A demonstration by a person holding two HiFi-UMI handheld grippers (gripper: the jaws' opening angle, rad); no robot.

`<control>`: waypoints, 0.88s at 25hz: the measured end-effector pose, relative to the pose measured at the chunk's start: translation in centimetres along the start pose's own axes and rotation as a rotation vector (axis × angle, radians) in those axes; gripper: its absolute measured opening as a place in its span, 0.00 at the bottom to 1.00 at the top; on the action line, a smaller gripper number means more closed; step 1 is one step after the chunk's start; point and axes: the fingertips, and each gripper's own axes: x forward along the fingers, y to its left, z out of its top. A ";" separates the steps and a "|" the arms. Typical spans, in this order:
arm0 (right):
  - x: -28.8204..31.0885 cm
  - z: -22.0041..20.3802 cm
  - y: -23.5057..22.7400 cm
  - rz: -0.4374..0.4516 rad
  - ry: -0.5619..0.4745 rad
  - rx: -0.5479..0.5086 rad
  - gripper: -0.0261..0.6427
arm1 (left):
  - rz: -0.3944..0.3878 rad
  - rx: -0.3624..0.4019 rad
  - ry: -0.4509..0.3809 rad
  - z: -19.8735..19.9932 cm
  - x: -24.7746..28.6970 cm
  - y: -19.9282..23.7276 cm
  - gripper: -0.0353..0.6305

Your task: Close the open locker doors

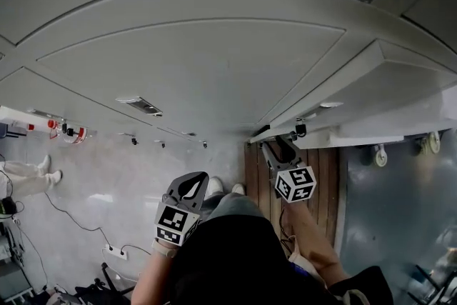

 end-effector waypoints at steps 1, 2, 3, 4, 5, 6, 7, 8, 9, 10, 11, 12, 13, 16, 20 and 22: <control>0.3 0.1 -0.1 0.004 0.001 -0.004 0.33 | 0.009 -0.008 0.001 -0.1 0.0 0.2 0.08; 0.6 0.3 -0.2 0.007 0.003 -0.007 0.33 | 0.019 -0.016 0.002 -0.1 -0.1 0.3 0.08; 0.9 0.4 -0.3 0.011 0.004 -0.010 0.33 | 0.028 -0.022 0.003 -0.2 -0.1 0.4 0.08; 1.2 0.4 -0.4 0.014 0.006 -0.014 0.33 | 0.039 -0.028 0.007 -0.3 -0.1 0.6 0.08; 1.5 0.5 -0.4 0.017 0.009 -0.019 0.33 | 0.049 -0.034 0.013 -0.4 -0.2 0.7 0.08; 1.7 0.6 -0.5 0.021 0.012 -0.023 0.33 | 0.059 -0.040 0.016 -0.6 -0.3 0.8 0.08; 2.0 0.8 -0.5 0.024 0.015 -0.027 0.33 | 0.065 -0.045 0.018 -0.7 -0.4 0.9 0.08; 2.2 0.9 -0.6 0.027 0.017 -0.030 0.33 | 0.070 -0.049 0.018 -0.7 -0.4 0.9 0.08; 2.3 1.0 -0.7 0.027 0.019 -0.032 0.33 | 0.074 -0.052 0.018 -0.7 -0.5 0.9 0.08; 2.4 1.1 -0.9 0.025 0.021 -0.036 0.33 | 0.080 -0.056 0.017 -0.7 -0.5 0.9 0.08; 2.4 1.1 -1.0 0.023 0.025 -0.041 0.33 | 0.083 -0.057 0.016 -0.7 -0.6 0.9 0.08; 2.4 1.1 -1.0 0.024 0.028 -0.045 0.33 | 0.085 -0.055 0.014 -0.6 -0.6 0.9 0.08; 2.4 1.1 -0.9 0.028 0.031 -0.048 0.33 | 0.087 -0.054 0.013 -0.6 -0.6 0.9 0.08; 2.4 1.0 -0.7 0.039 0.039 -0.045 0.33 | 0.106 -0.073 0.013 -0.7 -0.7 1.1 0.08; 1.9 1.4 -0.2 0.042 0.036 -0.053 0.33 | 0.090 -0.067 -0.003 -0.3 -0.8 0.6 0.08; 1.3 1.8 0.4 0.052 0.028 -0.057 0.33 | 0.084 -0.075 -0.015 0.0 -0.9 0.5 0.08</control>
